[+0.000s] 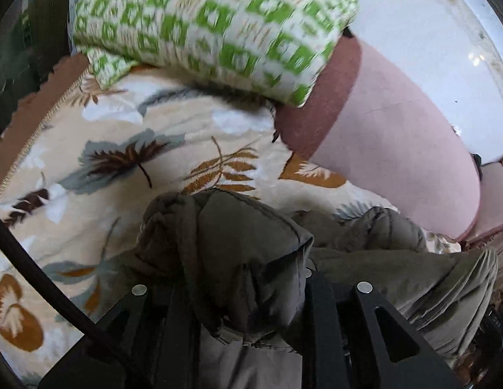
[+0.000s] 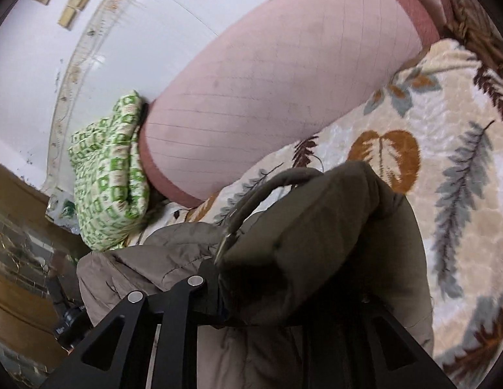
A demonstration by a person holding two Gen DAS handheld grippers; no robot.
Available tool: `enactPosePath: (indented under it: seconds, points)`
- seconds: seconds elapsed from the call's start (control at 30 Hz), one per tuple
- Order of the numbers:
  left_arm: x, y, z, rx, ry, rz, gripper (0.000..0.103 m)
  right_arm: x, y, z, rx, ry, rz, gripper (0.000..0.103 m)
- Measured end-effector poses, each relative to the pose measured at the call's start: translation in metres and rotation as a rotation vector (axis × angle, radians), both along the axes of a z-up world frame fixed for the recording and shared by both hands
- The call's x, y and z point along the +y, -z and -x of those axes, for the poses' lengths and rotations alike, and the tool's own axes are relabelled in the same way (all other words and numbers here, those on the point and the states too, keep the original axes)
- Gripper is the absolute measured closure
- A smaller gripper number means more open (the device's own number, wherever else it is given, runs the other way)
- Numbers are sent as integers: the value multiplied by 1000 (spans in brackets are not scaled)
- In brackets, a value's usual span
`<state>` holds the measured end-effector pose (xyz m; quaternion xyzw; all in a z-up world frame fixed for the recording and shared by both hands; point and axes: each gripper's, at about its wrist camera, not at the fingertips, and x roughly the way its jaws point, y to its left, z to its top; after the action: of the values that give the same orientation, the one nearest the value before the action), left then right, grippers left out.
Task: Fold large clothes
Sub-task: 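Lay the folded hem onto the jacket near the hood and open both grippers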
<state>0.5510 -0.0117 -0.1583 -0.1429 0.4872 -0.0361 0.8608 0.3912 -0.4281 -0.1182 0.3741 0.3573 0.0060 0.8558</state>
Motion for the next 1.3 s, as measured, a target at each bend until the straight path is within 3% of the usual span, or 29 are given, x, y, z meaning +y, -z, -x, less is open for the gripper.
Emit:
enactPosePath:
  seconds: [0.1, 0.2, 0.3, 0.4, 0.47, 0.53, 0.63, 0.7, 0.77, 0.87, 1.03, 1.07, 1.13, 1.27, 1.3]
  points:
    - [4, 16, -8, 20, -17, 42, 78, -2, 18, -11, -2, -3, -27, 75]
    - [18, 22, -14, 55, -40, 167, 72, -4, 31, -16, -3, -2, -45, 73]
    - [30, 9, -10, 59, -34, 265, 62, -6, 20, -9, -28, 5, -53, 67]
    - [34, -15, 6, 0, -14, 276, 44, -1, -6, 4, -89, -8, 0, 50]
    - [35, -34, 21, -60, -29, 262, 30, 3, -25, 14, -119, 6, 67, 29]
    - [33, -54, 37, -118, -29, 251, 29, 6, -43, 24, -152, 42, 149, 13]
    - [17, -79, 56, -174, 17, 202, 29, 12, -72, 44, -205, 74, 218, 12]
    - [-4, -92, 71, -228, 66, 128, 29, 29, -88, 57, -246, 45, 260, 18]
    - [-32, -94, 79, -250, 132, 67, 29, 52, -92, 58, -249, -44, 283, 47]
    - [-78, -81, 84, -257, 236, -10, 29, 92, -72, 43, -209, -212, 237, 71]
    - [-145, -31, 58, -179, 315, -181, 28, 121, -31, 0, -132, -250, 292, 72]
    - [-153, -15, 47, -145, 308, -239, 25, 118, -21, -10, -106, -236, 301, 72]
    - [-155, 6, 32, -127, 298, -265, 18, 106, 5, -26, -53, -185, 321, 78]
    - [-152, 25, 22, -153, 288, -238, 7, 65, 46, -31, -82, -131, 142, 100]
    - [-153, 29, 21, -157, 286, -238, 7, 58, 51, -31, -92, -124, 102, 101]
